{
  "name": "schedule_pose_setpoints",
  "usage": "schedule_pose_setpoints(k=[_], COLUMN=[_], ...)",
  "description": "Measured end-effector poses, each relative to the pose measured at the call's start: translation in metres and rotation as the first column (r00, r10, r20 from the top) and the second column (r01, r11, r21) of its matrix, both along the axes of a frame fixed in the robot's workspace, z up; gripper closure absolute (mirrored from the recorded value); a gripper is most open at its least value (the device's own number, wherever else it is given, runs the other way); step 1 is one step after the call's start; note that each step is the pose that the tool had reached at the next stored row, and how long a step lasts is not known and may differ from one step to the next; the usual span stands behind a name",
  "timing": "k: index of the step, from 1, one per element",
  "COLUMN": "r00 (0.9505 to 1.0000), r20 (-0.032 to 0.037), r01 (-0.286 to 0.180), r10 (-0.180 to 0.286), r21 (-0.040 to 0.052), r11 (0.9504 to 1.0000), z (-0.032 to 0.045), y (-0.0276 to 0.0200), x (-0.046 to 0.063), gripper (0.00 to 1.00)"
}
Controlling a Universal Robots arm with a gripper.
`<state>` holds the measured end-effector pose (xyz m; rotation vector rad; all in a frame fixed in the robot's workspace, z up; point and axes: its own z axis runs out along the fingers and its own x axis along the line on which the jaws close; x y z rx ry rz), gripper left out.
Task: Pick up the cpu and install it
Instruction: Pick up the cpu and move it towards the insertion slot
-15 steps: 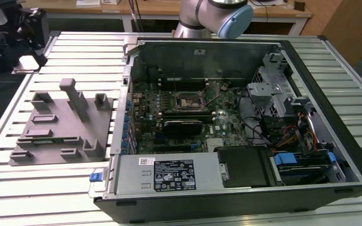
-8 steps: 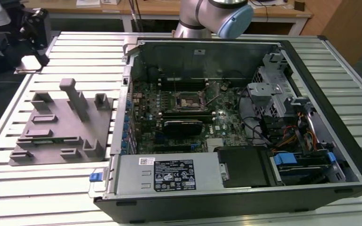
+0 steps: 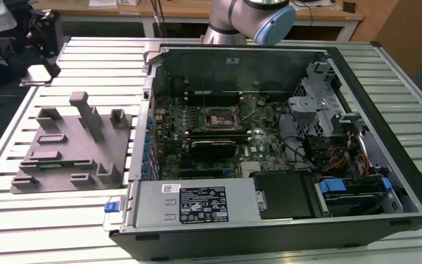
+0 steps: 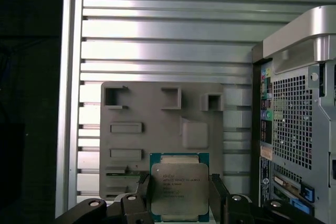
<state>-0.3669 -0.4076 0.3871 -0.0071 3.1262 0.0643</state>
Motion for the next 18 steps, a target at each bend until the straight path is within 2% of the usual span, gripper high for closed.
schedule_pose_setpoints(k=[18], r00=[1.0000], r20=[0.0000], r01=[0.000], r10=[0.000], r21=[0.0000], r11=[1.0000], z=[0.0000], y=[0.0000], x=[0.014], gripper=[0.47])
